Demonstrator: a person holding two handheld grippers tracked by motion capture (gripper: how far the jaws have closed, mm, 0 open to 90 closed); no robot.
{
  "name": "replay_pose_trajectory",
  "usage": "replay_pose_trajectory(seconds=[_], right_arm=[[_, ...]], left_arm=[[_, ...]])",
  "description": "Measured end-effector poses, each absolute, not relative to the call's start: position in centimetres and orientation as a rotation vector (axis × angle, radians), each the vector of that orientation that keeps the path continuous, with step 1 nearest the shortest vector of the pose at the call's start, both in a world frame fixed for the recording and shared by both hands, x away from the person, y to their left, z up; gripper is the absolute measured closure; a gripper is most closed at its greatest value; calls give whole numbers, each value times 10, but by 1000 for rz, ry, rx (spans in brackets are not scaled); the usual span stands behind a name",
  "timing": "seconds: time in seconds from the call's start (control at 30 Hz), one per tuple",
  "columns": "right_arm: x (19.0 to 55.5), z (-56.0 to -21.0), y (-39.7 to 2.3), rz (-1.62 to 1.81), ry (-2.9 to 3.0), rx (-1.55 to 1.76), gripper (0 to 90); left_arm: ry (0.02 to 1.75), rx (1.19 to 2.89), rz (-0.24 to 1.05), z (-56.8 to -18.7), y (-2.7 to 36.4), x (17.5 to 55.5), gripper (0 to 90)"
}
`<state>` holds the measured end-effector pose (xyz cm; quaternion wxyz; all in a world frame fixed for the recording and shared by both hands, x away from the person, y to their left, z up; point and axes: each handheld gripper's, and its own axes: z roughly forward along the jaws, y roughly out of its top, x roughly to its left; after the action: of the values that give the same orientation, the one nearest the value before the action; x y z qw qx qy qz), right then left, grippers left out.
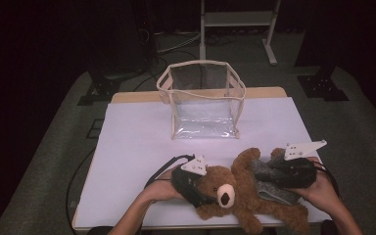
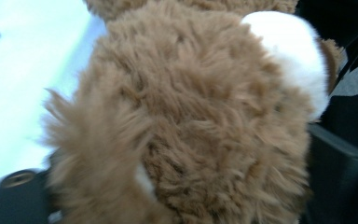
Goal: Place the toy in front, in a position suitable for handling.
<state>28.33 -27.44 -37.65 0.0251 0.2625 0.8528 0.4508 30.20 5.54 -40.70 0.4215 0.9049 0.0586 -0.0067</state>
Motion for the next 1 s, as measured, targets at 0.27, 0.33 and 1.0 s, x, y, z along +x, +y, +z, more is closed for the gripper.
replay_pose_trajectory(seconds=[0.27, 0.33, 1.0], right_arm=[[303, -375, -266, 1473, 2584, 871, 690], [310, -375, -256, 1482, 2597, 854, 689], [297, -381, -212, 1379, 2682, 676, 692]], left_arm=[[164, 2290, 74, -387, 68, 326, 272], [158, 2304, 104, -384, 72, 331, 277], [265, 2186, -70, -391, 93, 334, 79]])
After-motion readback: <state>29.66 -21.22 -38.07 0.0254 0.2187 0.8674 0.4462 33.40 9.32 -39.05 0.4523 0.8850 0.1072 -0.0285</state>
